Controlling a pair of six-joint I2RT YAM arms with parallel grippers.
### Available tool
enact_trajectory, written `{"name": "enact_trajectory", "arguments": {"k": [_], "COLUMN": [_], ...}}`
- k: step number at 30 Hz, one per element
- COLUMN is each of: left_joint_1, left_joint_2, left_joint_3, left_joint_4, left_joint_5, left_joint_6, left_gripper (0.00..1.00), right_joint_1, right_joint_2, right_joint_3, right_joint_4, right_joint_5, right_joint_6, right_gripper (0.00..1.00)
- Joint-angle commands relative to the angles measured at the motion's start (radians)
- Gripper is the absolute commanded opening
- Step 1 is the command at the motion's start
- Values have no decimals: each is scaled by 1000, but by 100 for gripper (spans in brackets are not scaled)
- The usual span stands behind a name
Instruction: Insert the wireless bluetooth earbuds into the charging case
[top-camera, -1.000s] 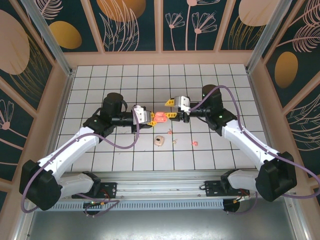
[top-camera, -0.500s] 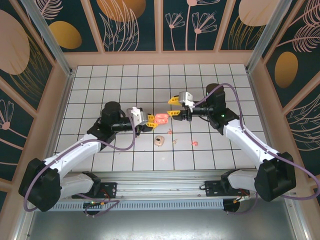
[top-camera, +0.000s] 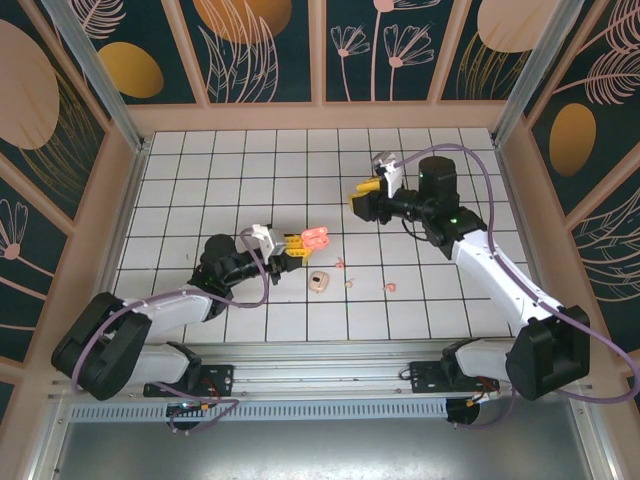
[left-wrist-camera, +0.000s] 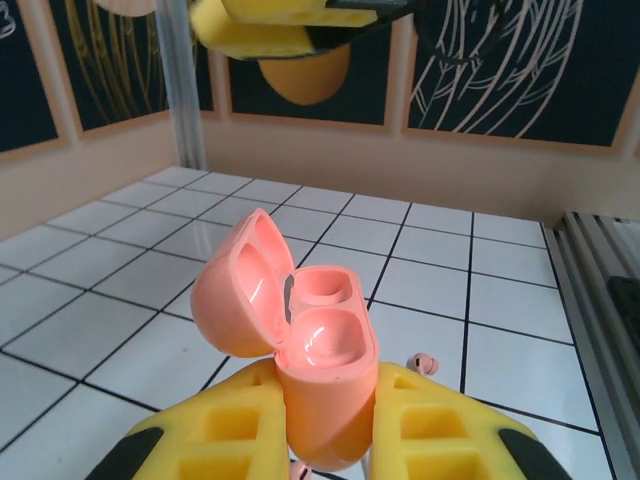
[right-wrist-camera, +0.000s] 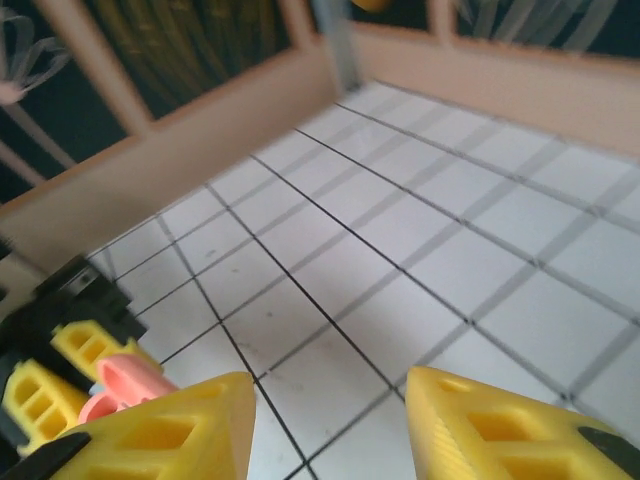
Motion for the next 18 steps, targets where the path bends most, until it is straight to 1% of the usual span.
{"name": "enact_trajectory", "arguments": {"k": [1,4,8,10,14,18], "left_joint_1": [-5,-5,-4,-5,-4,-5], "left_joint_2": [25,53,87,91,88,83], "left_joint_3": [-6,-7,-4,0,14,37], "left_joint_4": [206,208,208,201,184,145], "left_joint_5": [-41,-44,-41,-30,-45,-38], "left_joint_6": [-70,-43,-30,-29,-23,-7], "left_gripper": [7,7,7,6,6,6], "right_joint_1": [-8,-10,5,38,114,145], "right_joint_2": [1,0,-37,-80,-141,-124], "right_joint_3": [26,13,-67,-132,-279,-359], "right_joint_4": [-267,-440,-591,-608,-572,-521], "right_joint_5": [276,393,417,415,419,409], "right_joint_6": [280,441,630,721,875,934], "right_gripper": [43,43,42,42,43,43]}}
